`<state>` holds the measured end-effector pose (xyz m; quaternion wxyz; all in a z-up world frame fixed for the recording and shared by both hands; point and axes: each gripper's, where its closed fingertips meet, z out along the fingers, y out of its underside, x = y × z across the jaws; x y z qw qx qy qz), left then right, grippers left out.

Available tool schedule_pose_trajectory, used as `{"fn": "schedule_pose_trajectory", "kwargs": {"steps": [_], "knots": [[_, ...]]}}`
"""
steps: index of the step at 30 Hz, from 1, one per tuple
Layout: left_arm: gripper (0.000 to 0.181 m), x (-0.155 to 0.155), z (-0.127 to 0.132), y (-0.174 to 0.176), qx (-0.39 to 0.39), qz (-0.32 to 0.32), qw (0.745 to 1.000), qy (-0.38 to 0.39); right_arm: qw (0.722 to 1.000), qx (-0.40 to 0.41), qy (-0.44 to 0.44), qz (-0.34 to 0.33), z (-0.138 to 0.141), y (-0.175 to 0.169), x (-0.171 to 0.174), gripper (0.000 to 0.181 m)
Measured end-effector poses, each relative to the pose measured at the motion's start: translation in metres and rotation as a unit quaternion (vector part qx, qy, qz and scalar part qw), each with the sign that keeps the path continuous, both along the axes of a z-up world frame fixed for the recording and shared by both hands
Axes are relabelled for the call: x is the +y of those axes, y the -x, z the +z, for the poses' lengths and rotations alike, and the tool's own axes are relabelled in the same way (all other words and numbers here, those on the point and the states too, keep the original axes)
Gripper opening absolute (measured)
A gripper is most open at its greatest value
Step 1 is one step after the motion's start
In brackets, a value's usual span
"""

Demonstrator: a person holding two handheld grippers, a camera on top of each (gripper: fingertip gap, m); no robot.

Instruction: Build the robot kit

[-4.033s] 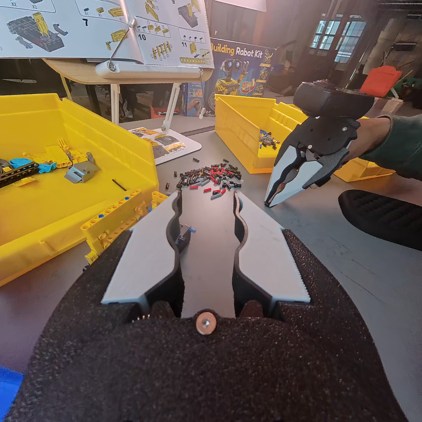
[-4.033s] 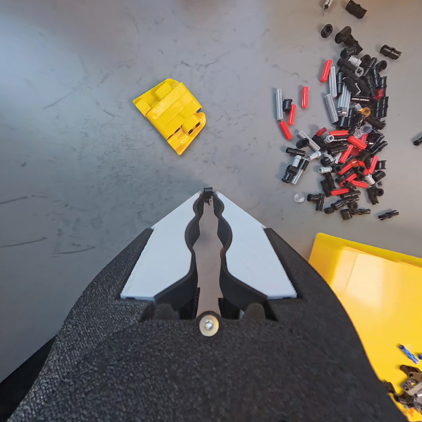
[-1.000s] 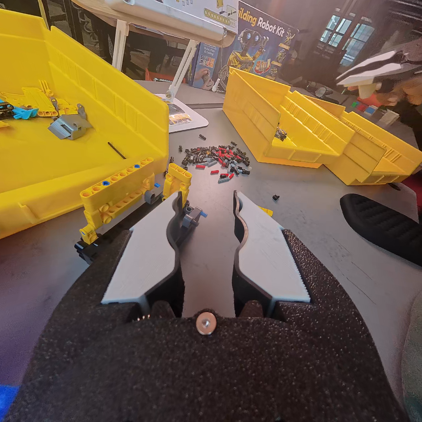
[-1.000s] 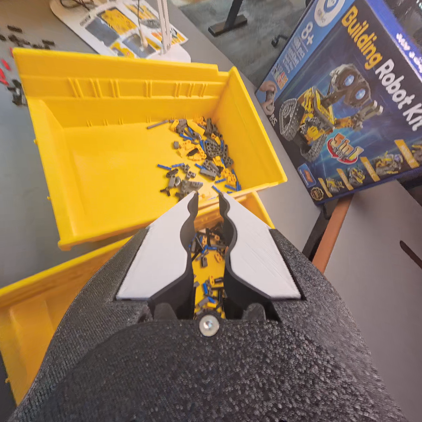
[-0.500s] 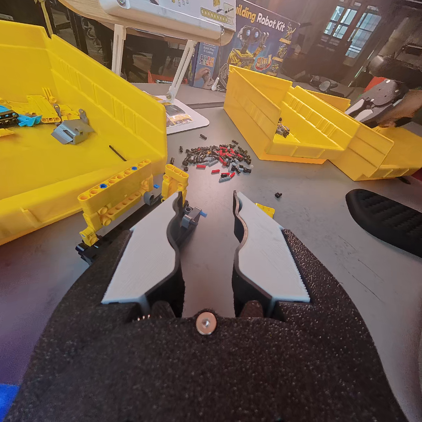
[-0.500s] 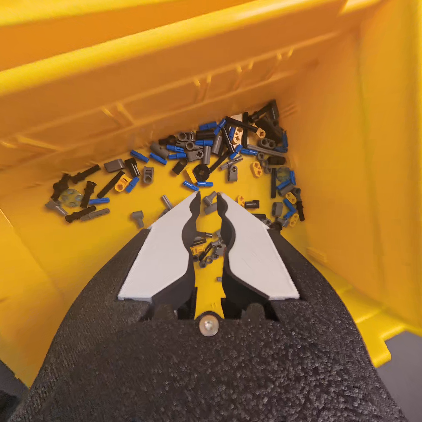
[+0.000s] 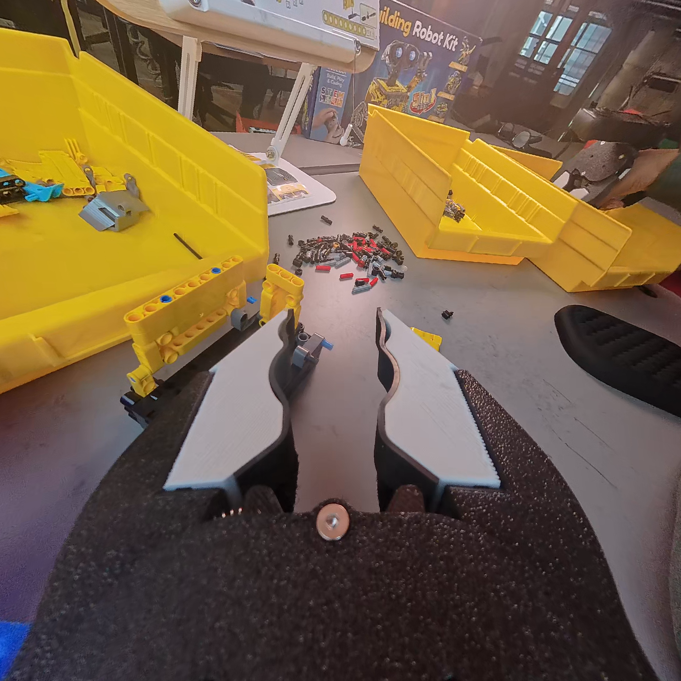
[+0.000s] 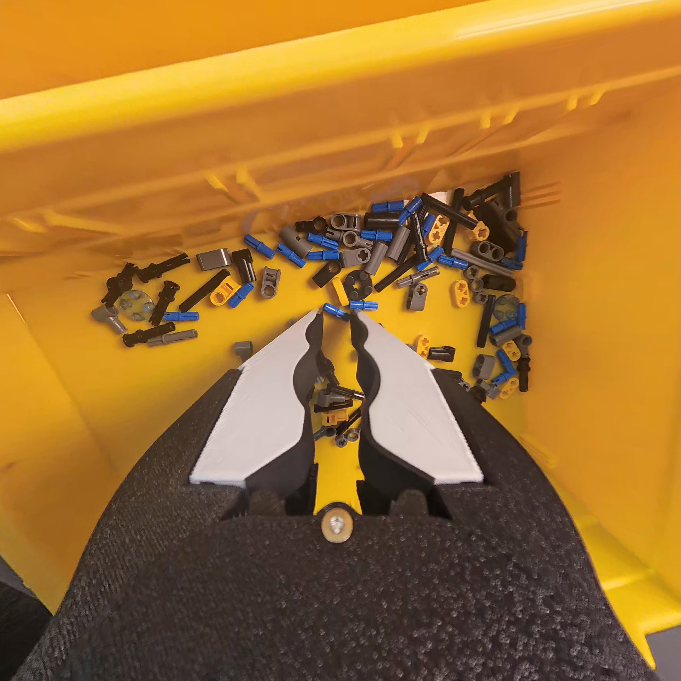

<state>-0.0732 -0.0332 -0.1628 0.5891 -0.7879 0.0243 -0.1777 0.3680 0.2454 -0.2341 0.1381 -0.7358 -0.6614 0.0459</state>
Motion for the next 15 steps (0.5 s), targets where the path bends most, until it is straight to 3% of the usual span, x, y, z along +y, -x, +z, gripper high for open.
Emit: {"fn": "schedule_pose_trajectory", "kwargs": {"steps": [8,10,15], "knots": [[0.042,-0.0004,0.0002,-0.0009,0.004,-0.001,1.0,-0.001,1.0,-0.002,0.013,0.001,-0.0009,0.0001,-0.0006,0.013],[0.042,-0.0006,0.0001,-0.0014,0.005,-0.002,1.0,-0.001,1.0,-0.004,0.009,0.007,-0.0024,0.0007,-0.0049,0.0],[0.042,-0.0022,0.0001,-0.004,0.011,-0.008,1.0,-0.001,1.0,-0.007,-0.027,0.005,-0.0013,0.0,-0.005,0.0]]}}
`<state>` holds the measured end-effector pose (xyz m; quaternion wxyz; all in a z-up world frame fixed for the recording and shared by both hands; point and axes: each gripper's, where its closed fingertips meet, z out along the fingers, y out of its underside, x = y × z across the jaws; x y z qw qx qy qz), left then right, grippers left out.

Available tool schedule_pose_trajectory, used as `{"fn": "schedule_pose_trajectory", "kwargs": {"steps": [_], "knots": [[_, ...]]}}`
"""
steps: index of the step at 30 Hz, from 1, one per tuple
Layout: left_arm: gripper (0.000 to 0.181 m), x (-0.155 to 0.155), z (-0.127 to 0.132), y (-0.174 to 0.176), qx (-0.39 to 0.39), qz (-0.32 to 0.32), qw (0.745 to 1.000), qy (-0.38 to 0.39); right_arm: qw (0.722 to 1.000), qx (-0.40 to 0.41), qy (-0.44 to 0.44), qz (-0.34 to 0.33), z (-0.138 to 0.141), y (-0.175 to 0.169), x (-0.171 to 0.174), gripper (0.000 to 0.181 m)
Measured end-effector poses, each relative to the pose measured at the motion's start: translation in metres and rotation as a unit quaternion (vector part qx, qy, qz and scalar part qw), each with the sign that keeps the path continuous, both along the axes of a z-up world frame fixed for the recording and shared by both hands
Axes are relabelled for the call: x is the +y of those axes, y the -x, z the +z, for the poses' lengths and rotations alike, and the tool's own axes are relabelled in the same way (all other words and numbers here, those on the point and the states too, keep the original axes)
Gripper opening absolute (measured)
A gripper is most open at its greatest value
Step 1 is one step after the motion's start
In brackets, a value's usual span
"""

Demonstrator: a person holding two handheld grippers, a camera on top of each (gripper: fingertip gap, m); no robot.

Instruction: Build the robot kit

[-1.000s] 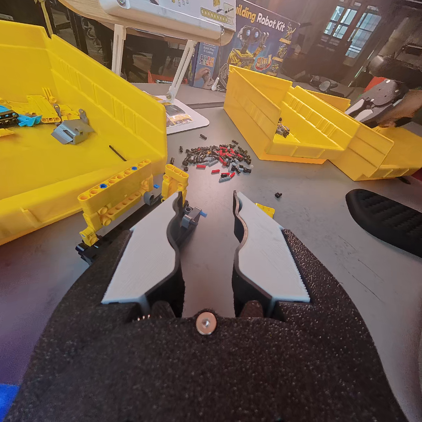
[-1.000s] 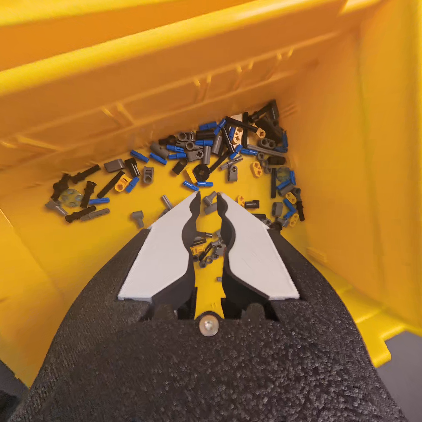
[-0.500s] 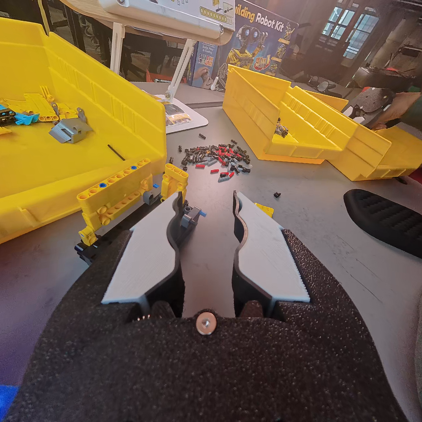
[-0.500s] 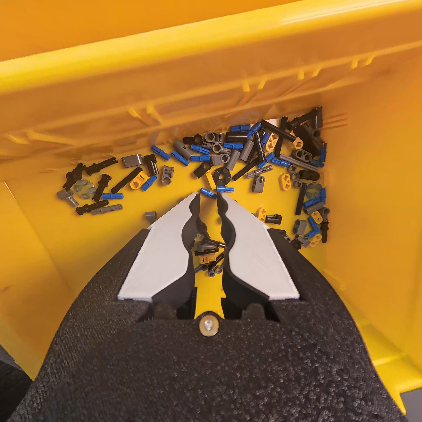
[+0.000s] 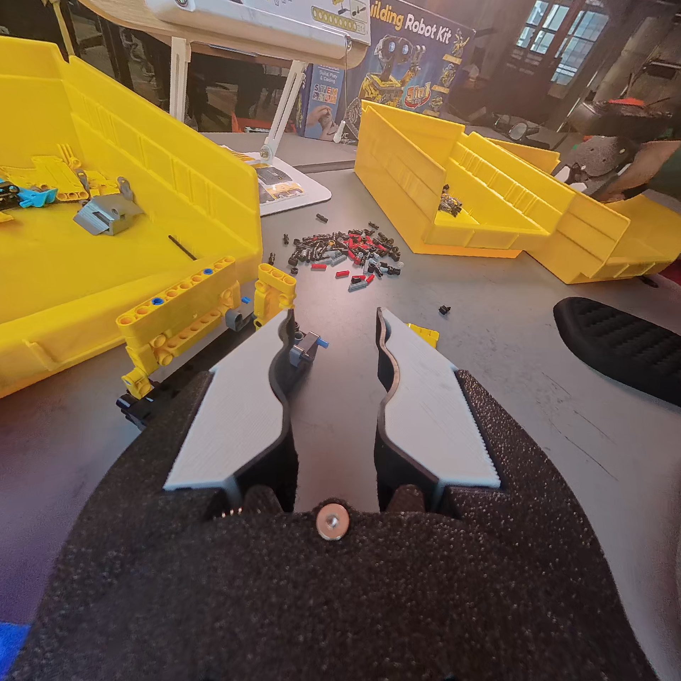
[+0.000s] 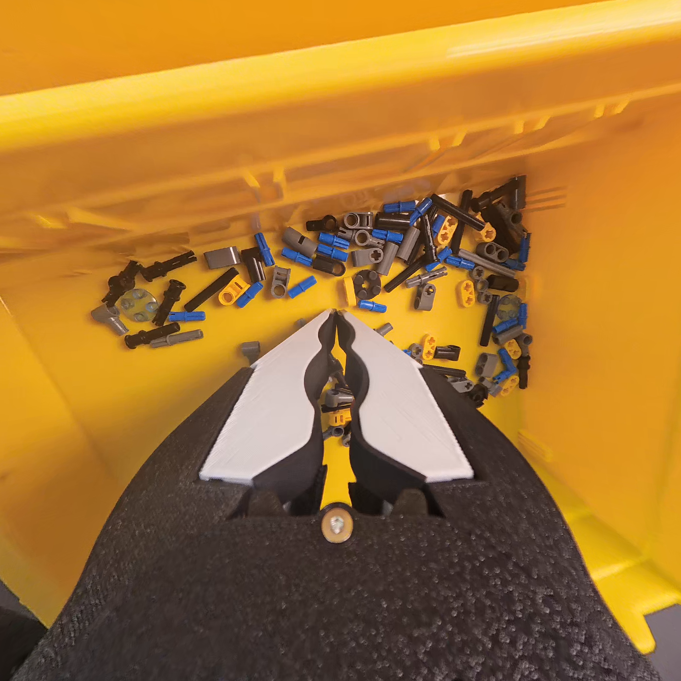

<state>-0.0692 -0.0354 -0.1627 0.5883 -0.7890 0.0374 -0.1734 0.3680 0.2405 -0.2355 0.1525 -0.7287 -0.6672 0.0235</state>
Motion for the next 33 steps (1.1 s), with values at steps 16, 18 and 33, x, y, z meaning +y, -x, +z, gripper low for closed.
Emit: {"fn": "schedule_pose_trajectory", "kwargs": {"steps": [16,18,33], "knots": [[0.043,-0.003,-0.002,-0.008,0.017,-0.017,1.0,0.006,0.998,0.051,-0.035,-0.032,0.022,-0.004,0.013,0.004],[0.043,-0.002,-0.003,-0.007,0.015,-0.015,1.0,0.008,0.998,0.051,-0.026,-0.03,0.017,-0.002,0.012,0.011],[0.043,-0.001,-0.004,-0.003,0.004,-0.009,1.0,0.011,0.998,0.018,0.053,0.006,0.0,0.005,0.012,0.008]]}}
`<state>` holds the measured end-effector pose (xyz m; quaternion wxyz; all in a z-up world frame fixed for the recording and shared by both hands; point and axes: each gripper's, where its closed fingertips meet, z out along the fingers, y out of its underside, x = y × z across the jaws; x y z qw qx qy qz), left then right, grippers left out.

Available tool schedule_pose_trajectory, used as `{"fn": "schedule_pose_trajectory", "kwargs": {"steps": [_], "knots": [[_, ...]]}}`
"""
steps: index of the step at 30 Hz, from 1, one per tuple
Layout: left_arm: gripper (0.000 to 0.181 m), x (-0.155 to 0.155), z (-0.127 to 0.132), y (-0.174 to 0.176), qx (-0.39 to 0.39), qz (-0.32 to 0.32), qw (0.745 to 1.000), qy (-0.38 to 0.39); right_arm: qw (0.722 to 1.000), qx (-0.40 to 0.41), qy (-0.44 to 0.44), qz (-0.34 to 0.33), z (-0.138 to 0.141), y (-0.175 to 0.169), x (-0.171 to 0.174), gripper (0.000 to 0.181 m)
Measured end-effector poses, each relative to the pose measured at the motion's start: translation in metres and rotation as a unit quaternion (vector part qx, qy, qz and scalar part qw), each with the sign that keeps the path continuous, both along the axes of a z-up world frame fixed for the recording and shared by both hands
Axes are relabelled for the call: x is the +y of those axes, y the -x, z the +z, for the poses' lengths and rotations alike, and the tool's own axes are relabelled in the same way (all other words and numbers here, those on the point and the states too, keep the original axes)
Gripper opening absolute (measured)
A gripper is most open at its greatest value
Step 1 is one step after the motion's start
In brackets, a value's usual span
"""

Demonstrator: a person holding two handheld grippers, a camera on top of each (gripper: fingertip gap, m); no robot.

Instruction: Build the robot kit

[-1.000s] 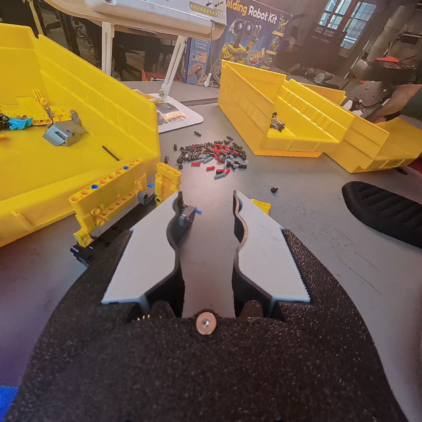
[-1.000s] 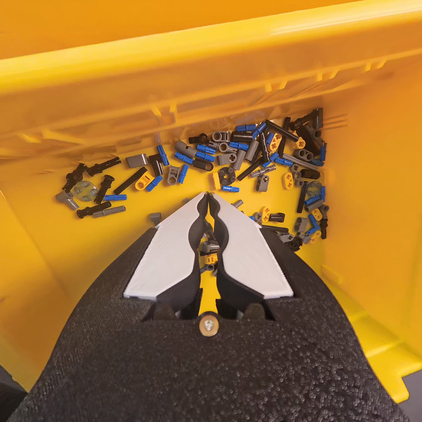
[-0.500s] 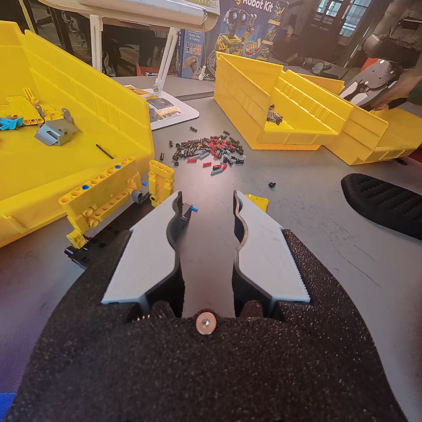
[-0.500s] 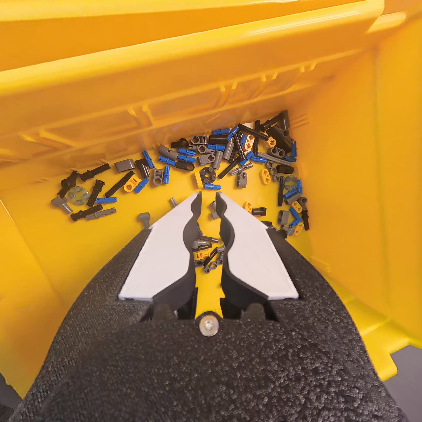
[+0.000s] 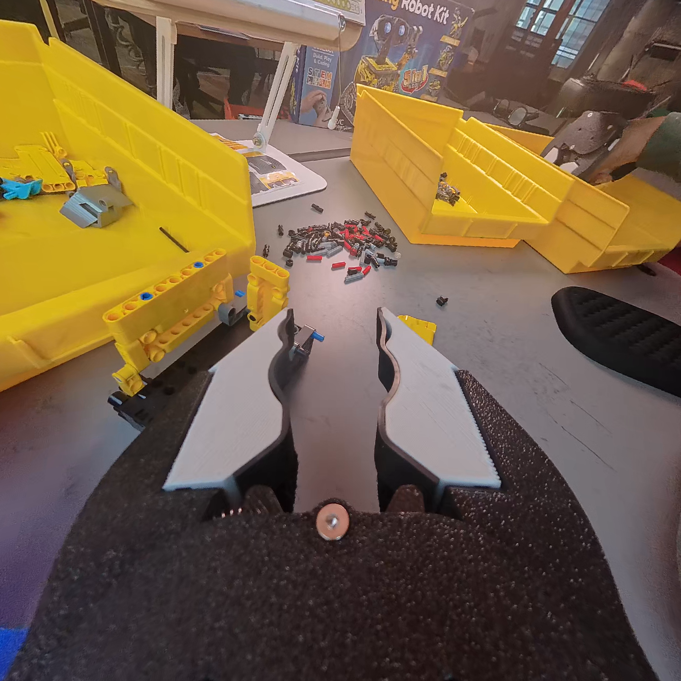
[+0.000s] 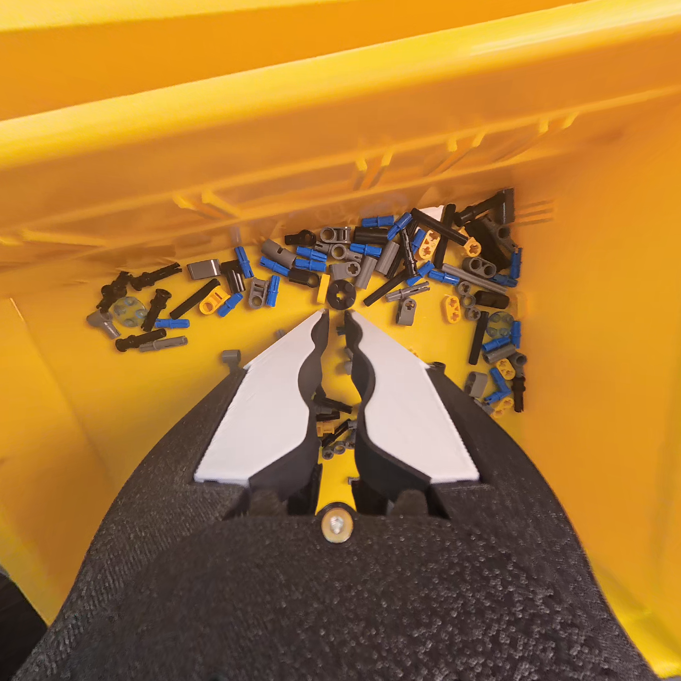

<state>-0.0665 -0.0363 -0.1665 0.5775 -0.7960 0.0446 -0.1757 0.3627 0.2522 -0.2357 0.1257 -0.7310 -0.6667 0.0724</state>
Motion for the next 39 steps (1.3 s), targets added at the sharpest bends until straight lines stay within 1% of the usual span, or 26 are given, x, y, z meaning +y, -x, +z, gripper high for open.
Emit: {"fn": "schedule_pose_trajectory", "kwargs": {"steps": [2,9,12,15,18,20,23,26,30,36,39], "knots": [[0.043,0.0,0.001,0.0,0.0,0.0,1.0,-0.002,1.0,0.0,0.012,0.003,-0.001,0.0,-0.003,0.001],[0.043,-0.001,0.001,-0.003,-0.001,-0.01,1.0,-0.003,0.999,0.021,0.014,-0.025,0.001,-0.003,-0.006,0.0],[0.043,-0.002,0.001,-0.005,0.003,-0.014,1.0,-0.003,0.998,0.039,-0.005,-0.041,0.018,-0.002,0.0,0.001],[0.043,-0.002,0.0,-0.006,0.005,-0.015,1.0,-0.001,0.996,0.058,-0.023,-0.059,0.035,0.002,0.008,0.01],[0.043,-0.002,0.001,-0.005,0.005,-0.015,1.0,-0.002,0.994,0.064,-0.045,-0.081,0.042,0.002,0.016,0.013],[0.043,-0.002,0.001,-0.005,0.005,-0.015,1.0,-0.003,0.992,0.067,-0.048,-0.099,0.041,-0.001,0.02,0.014],[0.043,-0.002,0.001,-0.006,0.006,-0.015,1.0,-0.002,0.989,0.054,-0.048,-0.129,0.032,-0.011,0.022,0.013],[0.043,-0.001,-0.001,-0.007,0.008,-0.017,1.0,0.003,0.988,0.044,-0.046,-0.139,0.024,-0.017,0.019,0.011],[0.043,0.0,-0.003,-0.006,0.005,-0.016,1.0,0.008,0.989,0.042,-0.037,-0.137,0.016,-0.017,0.014,0.011],[0.043,0.0,-0.003,-0.005,0.001,-0.013,1.0,0.008,0.991,0.062,-0.016,-0.12,0.014,-0.002,0.005,0.012],[0.043,0.0,-0.003,-0.005,0.001,-0.014,1.0,0.008,0.992,0.048,-0.019,-0.118,0.008,-0.002,0.004,0.013]]}}
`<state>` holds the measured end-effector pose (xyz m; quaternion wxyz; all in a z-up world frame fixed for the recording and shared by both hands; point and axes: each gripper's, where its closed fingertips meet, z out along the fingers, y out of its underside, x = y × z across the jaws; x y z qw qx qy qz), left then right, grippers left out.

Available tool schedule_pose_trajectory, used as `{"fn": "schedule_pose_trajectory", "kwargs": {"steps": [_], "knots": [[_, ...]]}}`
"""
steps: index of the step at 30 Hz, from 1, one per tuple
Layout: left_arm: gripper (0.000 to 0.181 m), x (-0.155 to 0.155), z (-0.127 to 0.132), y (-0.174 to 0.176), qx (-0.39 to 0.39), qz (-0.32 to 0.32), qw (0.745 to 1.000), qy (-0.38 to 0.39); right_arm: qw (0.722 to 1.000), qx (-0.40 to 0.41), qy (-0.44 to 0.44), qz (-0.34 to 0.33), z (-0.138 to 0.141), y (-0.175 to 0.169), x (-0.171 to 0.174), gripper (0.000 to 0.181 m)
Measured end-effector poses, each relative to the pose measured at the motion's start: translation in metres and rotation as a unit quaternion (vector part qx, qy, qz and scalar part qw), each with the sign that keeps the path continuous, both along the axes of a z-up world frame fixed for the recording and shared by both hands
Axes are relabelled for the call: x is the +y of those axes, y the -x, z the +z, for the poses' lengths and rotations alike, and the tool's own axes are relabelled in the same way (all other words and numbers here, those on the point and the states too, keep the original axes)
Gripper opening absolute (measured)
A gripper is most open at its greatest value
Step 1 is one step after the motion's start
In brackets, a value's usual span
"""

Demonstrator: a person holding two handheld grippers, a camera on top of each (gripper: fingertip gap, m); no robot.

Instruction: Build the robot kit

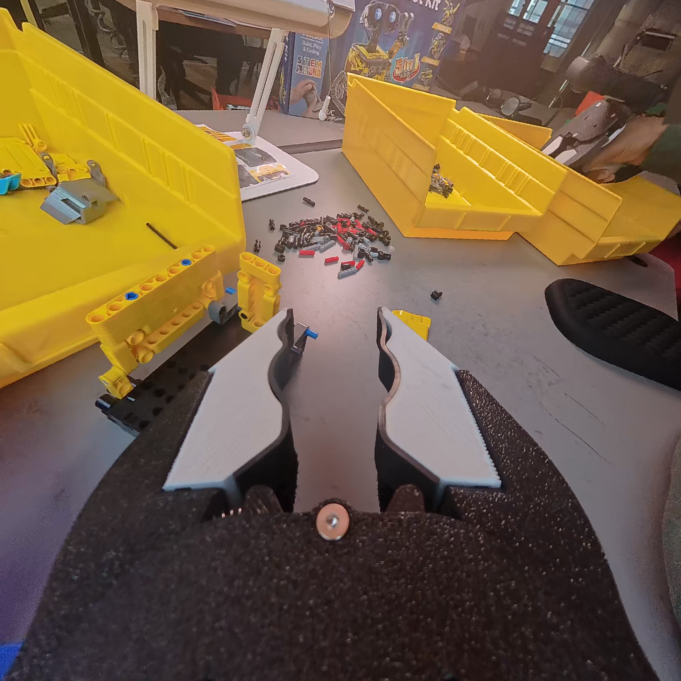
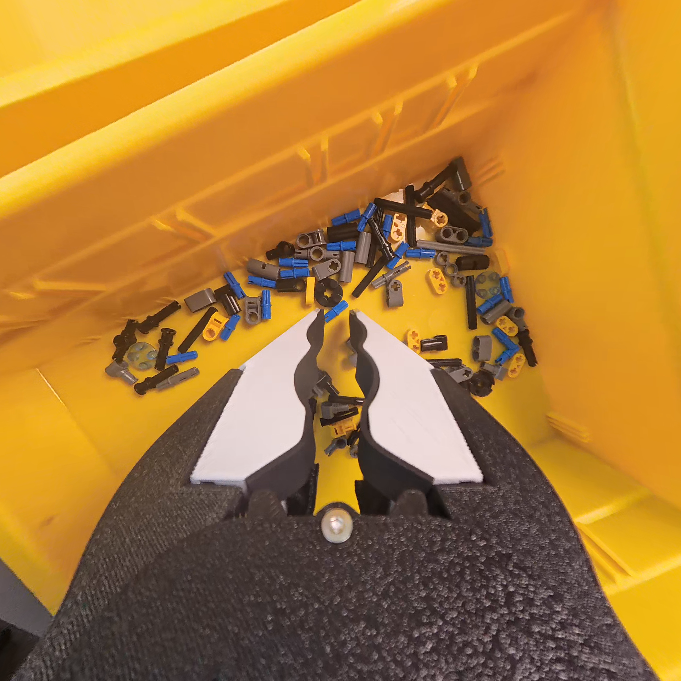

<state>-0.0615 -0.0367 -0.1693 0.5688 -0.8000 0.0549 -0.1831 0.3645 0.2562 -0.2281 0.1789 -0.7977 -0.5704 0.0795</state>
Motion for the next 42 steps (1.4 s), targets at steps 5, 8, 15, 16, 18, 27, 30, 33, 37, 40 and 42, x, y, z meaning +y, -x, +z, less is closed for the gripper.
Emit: {"fn": "schedule_pose_trajectory", "kwargs": {"steps": [5,8,15,16,18,27,30,33,37,40,42], "knots": [[0.043,0.0,0.0,-0.001,0.002,-0.001,1.0,-0.001,1.0,0.004,0.013,-0.006,-0.007,0.0,-0.002,0.009],[0.043,0.0,0.0,-0.001,0.001,-0.003,1.0,0.001,1.0,0.009,0.021,-0.01,-0.008,0.001,-0.002,0.008],[0.043,-0.002,0.002,-0.003,0.01,-0.006,1.0,-0.007,0.997,0.041,0.054,-0.038,-0.008,0.0,-0.002,0.004],[0.043,-0.002,0.003,-0.004,0.012,-0.007,1.0,-0.009,0.997,0.04,0.049,-0.042,-0.007,-0.002,-0.001,0.004],[0.043,-0.003,0.003,-0.006,0.016,-0.009,1.0,-0.012,0.997,0.044,0.034,-0.047,-0.001,-0.004,0.0,0.004],[0.043,-0.003,0.002,-0.012,0.02,-0.021,1.0,-0.007,0.982,0.125,-0.138,0.02,0.159,0.054,-0.028,0.004],[0.043,-0.003,0.002,-0.013,0.023,-0.022,0.999,-0.008,0.974,0.14,-0.153,0.093,0.19,0.109,-0.073,0.004],[0.043,-0.004,0.005,-0.013,0.026,-0.019,0.999,-0.015,0.966,0.129,-0.145,0.173,0.179,0.165,-0.124,0.004],[0.043,-0.006,0.01,-0.01,0.023,-0.014,0.999,-0.024,0.957,0.113,-0.094,0.249,0.126,0.224,-0.185,0.004],[0.043,-0.007,0.014,-0.008,0.017,-0.012,0.999,-0.03,0.954,0.093,-0.065,0.278,0.076,0.249,-0.213,0.004],[0.043,-0.008,0.016,-0.008,0.016,-0.013,0.999,-0.033,0.954,0.071,-0.059,0.287,0.044,0.258,-0.221,0.004]]}}
